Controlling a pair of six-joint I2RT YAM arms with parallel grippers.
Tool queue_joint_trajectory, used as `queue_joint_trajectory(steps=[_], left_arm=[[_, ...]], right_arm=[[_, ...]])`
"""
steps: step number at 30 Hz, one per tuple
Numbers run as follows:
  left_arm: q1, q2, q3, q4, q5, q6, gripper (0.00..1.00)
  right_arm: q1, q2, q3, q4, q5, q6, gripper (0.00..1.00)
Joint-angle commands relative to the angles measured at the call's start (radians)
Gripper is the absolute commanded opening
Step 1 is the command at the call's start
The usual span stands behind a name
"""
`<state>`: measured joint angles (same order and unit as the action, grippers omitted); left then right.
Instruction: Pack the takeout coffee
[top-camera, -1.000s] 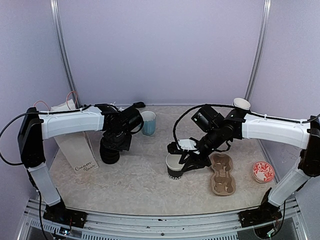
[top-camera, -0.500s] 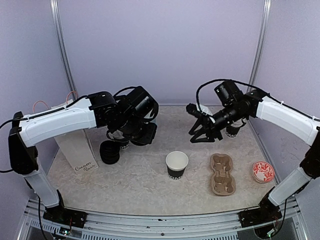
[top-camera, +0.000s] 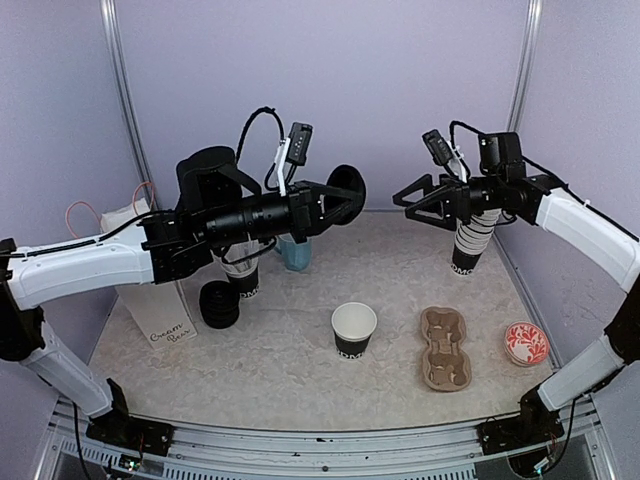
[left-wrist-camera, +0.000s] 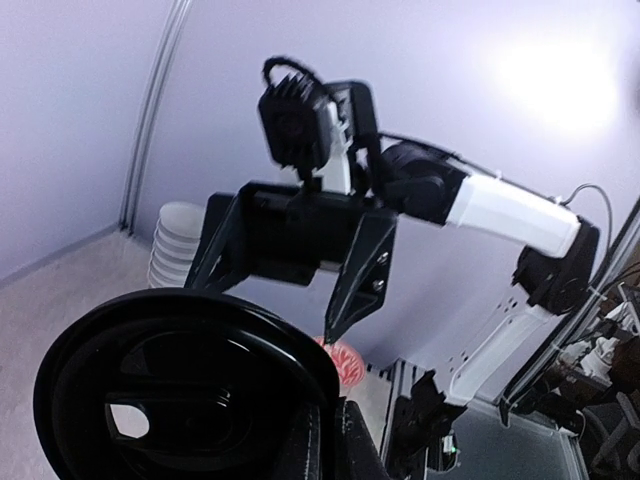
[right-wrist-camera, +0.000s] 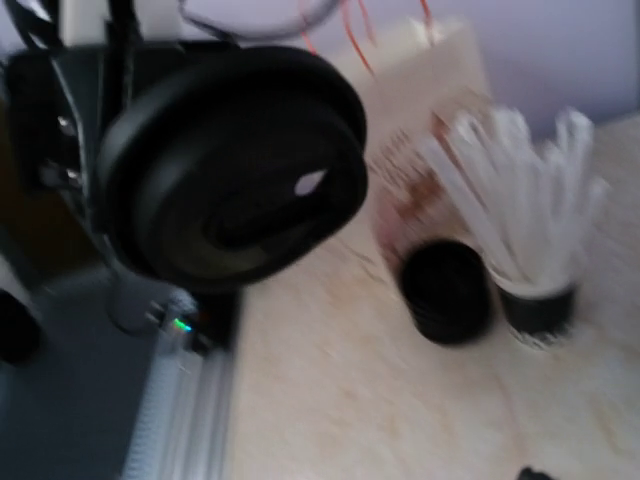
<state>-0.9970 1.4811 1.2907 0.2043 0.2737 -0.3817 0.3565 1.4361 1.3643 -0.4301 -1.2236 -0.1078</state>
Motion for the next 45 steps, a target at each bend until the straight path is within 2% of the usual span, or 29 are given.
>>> queue_joint_trajectory(steps=[1,5,9,13,17,20,25,36,45], left_arm=[[0.036,0.049,-0.036,0.381,0.178,-0.103,0.00],[0.060,0.116,-0.064,0.578,0.246,-0.227,0.00],[0.071,0.155,-0.088,0.704,0.267,-0.295,0.00],[0.078,0.178,-0.086,0.739,0.287,-0.325,0.00],[0.079,0.189,-0.083,0.743,0.293,-0.334,0.00],[0.079,0.192,-0.085,0.753,0.296,-0.342,0.00],[0.077,0.197,-0.085,0.759,0.297,-0.350,0.00],[0.076,0.218,-0.073,0.742,0.301,-0.361,0.00],[0.074,0.237,-0.055,0.712,0.304,-0.362,0.00]], right_arm=[[-0.004,0.027,-0.037,0.361,-0.173,0.394,0.84],[0.011,0.047,-0.064,0.590,-0.214,0.632,0.84],[0.039,0.065,-0.064,0.697,-0.219,0.735,0.85],[0.062,0.080,-0.042,0.693,-0.185,0.752,0.85],[0.082,0.106,0.007,0.589,-0.135,0.698,0.95],[0.105,0.121,0.041,0.517,-0.116,0.641,0.96],[0.140,0.137,0.058,0.514,-0.115,0.643,0.99],[0.157,0.143,0.058,0.561,-0.130,0.687,0.98],[0.157,0.148,0.028,0.637,-0.143,0.747,0.86]])
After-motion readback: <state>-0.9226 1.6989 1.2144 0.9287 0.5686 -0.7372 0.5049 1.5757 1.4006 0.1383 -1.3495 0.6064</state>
